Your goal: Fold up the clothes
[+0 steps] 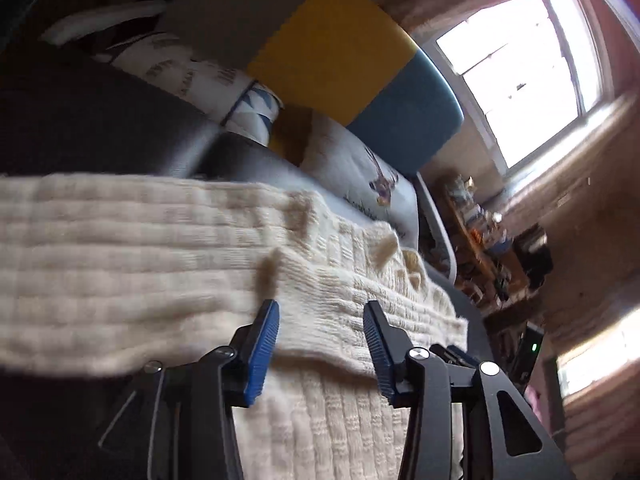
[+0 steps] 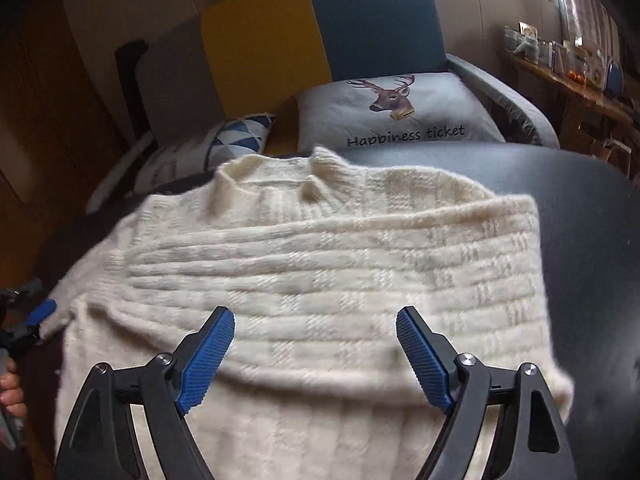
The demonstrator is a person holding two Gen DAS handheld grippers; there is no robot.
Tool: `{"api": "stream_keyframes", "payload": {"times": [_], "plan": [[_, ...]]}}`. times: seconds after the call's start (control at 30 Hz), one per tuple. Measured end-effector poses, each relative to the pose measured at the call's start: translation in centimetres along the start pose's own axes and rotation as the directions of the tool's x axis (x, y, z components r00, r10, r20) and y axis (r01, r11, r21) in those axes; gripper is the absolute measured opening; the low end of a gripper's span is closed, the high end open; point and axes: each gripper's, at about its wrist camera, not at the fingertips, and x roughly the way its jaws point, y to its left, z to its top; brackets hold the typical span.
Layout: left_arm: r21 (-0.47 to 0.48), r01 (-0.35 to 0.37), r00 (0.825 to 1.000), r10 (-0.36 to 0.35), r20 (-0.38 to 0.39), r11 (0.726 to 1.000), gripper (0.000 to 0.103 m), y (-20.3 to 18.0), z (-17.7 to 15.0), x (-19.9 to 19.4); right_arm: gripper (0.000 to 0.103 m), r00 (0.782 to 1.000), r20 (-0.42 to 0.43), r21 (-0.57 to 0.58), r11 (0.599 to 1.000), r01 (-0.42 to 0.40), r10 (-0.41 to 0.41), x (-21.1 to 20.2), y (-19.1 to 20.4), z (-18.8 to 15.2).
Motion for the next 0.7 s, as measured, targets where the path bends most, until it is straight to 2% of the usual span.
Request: {"api": "stream_keyframes", "payload": {"times": [0.07, 0.13, 0.23, 0.33, 0.4, 0.53, 0.63, 0.67, 0.7], "plan": [[-0.145, -0.020, 0.997, 0.031, 0.072, 0.989, 0.050, 3.9, -0.2, -4.4, 0.086, 0.997, -0.003, 0.016, 0.997, -0.074, 0.074, -1.5, 1.3, -2.1], [-0.281, -0.067, 0.984, 0.110, 0.141, 0.957, 0.049, 8.4, -0.6, -9.3, 0.086, 0.995, -0.014, -0.010, 0.995, -0.101, 0.101, -2.3, 3.0, -4.0], [-0.454, -0.128, 0.946, 0.245, 0.210, 0.882, 0.049, 15.0, -1.3, -16.3, 0.086, 0.992, -0.027, -0.057, 0.991, -0.125, 0.123, -3.2, 5.4, -6.4], [-0.596, -0.104, 0.913, 0.314, 0.261, 0.796, 0.048, 20.2, -2.1, -21.9, 0.086, 0.991, -0.047, -0.092, 0.987, -0.130, 0.126, -3.0, 7.3, -7.7], [-0.649, -0.108, 0.886, 0.368, 0.280, 0.753, 0.048, 22.3, -2.3, -24.1, 0.086, 0.990, -0.064, -0.106, 0.986, -0.129, 0.122, -2.7, 8.2, -8.2], [-0.735, -0.049, 0.894, 0.357, 0.269, 0.677, 0.049, 25.8, -2.2, -24.6, 0.086, 0.991, -0.076, -0.139, 0.983, -0.121, 0.111, -2.8, 9.2, -8.6], [-0.757, 0.015, 0.896, 0.327, 0.300, 0.654, 0.051, 26.6, -1.7, -23.8, 0.086, 0.991, -0.079, -0.154, 0.981, -0.119, 0.108, -3.1, 9.6, -8.7], [-0.753, 0.025, 0.900, 0.314, 0.304, 0.657, 0.052, 26.8, -1.3, -23.4, 0.086, 0.991, -0.078, -0.158, 0.980, -0.118, 0.107, -3.2, 9.8, -8.7], [-0.762, 0.032, 0.897, 0.317, 0.307, 0.647, 0.052, 27.0, -1.1, -23.1, 0.086, 0.991, -0.076, -0.161, 0.980, -0.119, 0.107, -3.3, 9.9, -8.7]]}}
